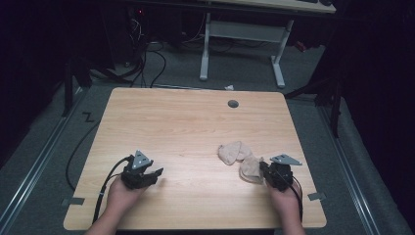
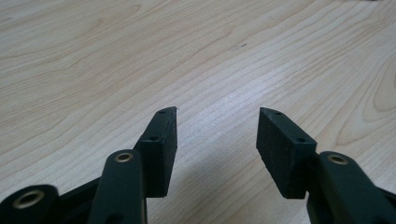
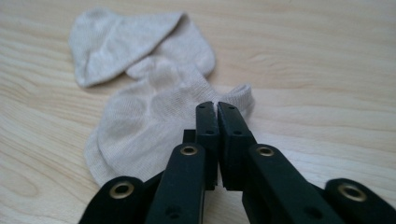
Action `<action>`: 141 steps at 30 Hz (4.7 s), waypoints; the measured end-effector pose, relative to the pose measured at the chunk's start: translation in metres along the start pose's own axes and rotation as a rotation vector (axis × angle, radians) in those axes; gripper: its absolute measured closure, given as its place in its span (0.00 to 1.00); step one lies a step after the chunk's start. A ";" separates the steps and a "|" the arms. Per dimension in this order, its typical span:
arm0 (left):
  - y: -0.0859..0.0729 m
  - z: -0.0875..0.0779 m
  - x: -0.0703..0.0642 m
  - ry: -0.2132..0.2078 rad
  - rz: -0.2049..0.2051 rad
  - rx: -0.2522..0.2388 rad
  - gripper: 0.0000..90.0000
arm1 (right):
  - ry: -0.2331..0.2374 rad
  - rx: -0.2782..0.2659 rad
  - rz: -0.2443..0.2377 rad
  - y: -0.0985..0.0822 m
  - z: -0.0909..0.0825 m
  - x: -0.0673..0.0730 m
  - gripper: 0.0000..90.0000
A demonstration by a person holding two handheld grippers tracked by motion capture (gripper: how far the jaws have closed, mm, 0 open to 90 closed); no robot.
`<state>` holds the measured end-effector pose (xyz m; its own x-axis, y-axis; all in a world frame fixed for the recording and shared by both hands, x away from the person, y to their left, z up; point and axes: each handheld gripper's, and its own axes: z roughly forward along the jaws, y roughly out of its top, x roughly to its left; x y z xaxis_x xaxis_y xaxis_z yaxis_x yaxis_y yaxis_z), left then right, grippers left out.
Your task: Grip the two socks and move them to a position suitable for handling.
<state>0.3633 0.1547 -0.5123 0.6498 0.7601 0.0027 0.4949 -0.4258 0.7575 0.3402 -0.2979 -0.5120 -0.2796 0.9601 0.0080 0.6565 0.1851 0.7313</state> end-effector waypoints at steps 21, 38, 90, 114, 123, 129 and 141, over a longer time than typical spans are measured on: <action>0.001 -0.002 -0.026 -0.056 0.055 0.006 0.53 | 0.210 0.041 -0.286 -0.001 0.016 0.107 1.00; 0.002 0.000 -0.034 -0.078 0.070 0.011 0.52 | 0.344 -0.068 -0.389 0.013 -0.001 0.172 0.78; 0.012 0.036 -0.117 -0.264 0.235 0.028 0.95 | 0.325 -0.160 -0.269 0.010 -0.020 0.142 0.95; 0.001 0.011 -0.080 -0.141 0.231 0.086 0.85 | 0.237 -0.133 -0.192 -0.005 -0.025 0.108 0.88; 0.006 0.020 -0.072 -0.126 0.190 0.062 0.77 | 0.264 -0.020 -0.240 -0.005 -0.001 0.117 0.89; 0.003 0.021 -0.070 -0.127 0.191 0.071 0.72 | 0.261 0.034 -0.269 -0.009 0.011 0.119 0.86; -0.008 0.000 -0.073 -0.119 0.189 0.130 0.74 | 0.346 0.042 -0.348 -0.015 0.004 0.143 0.79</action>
<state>0.3115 0.1026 -0.5183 0.7975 0.6010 0.0536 0.4232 -0.6204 0.6603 0.2933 -0.1620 -0.5249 -0.6986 0.7155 -0.0007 0.5088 0.4975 0.7026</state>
